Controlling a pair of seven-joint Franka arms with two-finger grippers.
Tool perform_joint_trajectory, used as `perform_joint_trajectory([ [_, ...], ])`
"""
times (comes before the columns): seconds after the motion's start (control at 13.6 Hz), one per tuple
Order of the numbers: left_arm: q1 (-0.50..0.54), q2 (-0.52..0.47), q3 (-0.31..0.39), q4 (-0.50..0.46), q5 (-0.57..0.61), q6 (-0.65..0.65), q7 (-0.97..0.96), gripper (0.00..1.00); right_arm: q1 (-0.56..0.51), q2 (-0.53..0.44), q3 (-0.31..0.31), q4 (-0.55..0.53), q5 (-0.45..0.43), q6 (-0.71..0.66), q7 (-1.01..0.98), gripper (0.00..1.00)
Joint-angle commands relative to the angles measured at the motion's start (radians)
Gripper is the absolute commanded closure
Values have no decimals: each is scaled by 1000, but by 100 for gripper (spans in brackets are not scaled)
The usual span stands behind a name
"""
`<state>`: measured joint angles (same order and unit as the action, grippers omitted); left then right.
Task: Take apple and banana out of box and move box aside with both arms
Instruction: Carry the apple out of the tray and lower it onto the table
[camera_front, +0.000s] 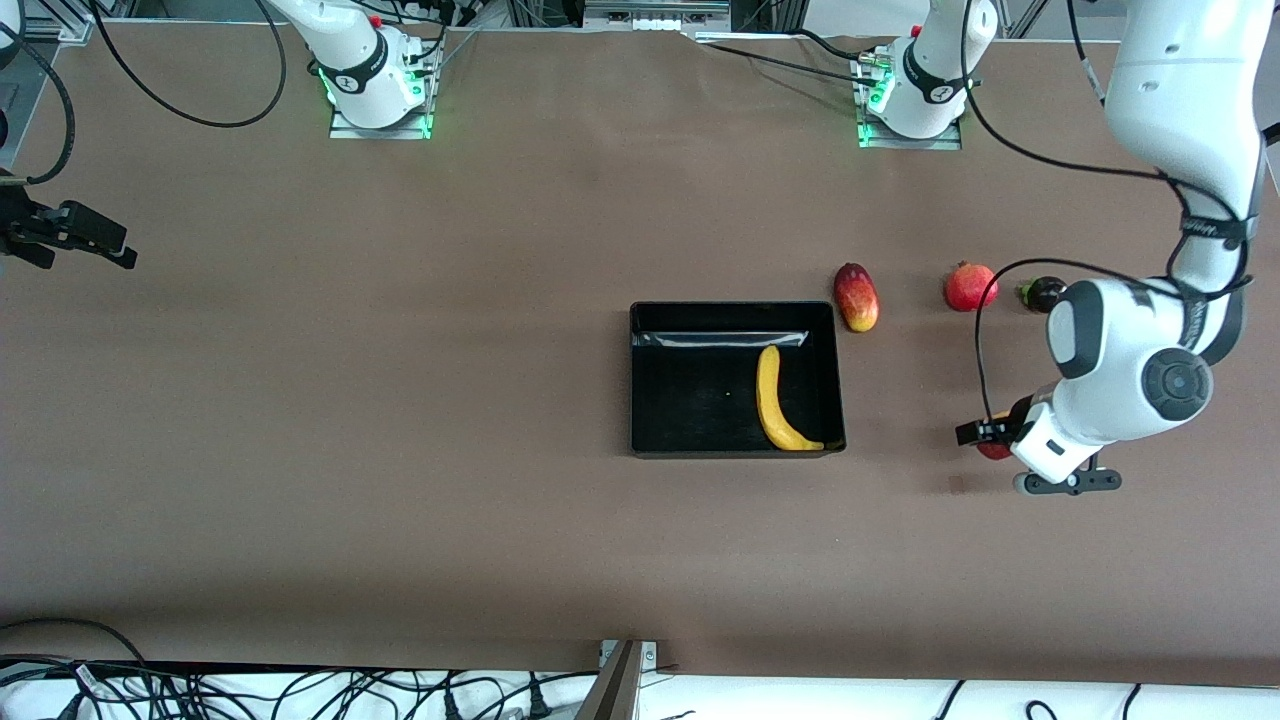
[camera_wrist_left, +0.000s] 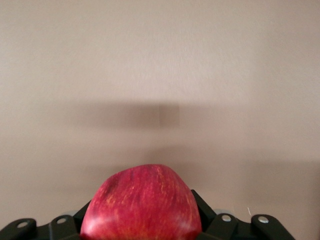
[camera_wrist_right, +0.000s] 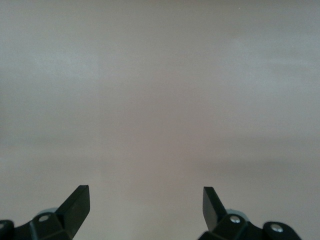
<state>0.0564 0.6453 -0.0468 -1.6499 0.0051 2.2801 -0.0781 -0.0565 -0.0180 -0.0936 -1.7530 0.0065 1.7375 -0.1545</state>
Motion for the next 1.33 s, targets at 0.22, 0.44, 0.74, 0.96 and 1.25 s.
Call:
perform_joint_trajectory([
  [0.22, -21, 155, 47, 16, 10, 255, 1, 100, -9, 1, 2, 6, 18, -10, -17, 0],
  [0.44, -32, 175, 68, 15, 51, 279, 0, 100, -9, 1, 2, 6, 18, -10, -17, 0],
  [0.74, -32, 162, 68, 21, 76, 266, -78, 78, -9, 1, 2, 6, 18, -10, -16, 0],
  [0.96, -30, 131, 67, 82, 73, 172, -83, 0, -9, 1, 2, 6, 20, -10, -17, 0],
  [1.25, -32, 62, 58, 157, 64, -38, -92, 0, -9, 3, 2, 6, 18, -10, -17, 0],
])
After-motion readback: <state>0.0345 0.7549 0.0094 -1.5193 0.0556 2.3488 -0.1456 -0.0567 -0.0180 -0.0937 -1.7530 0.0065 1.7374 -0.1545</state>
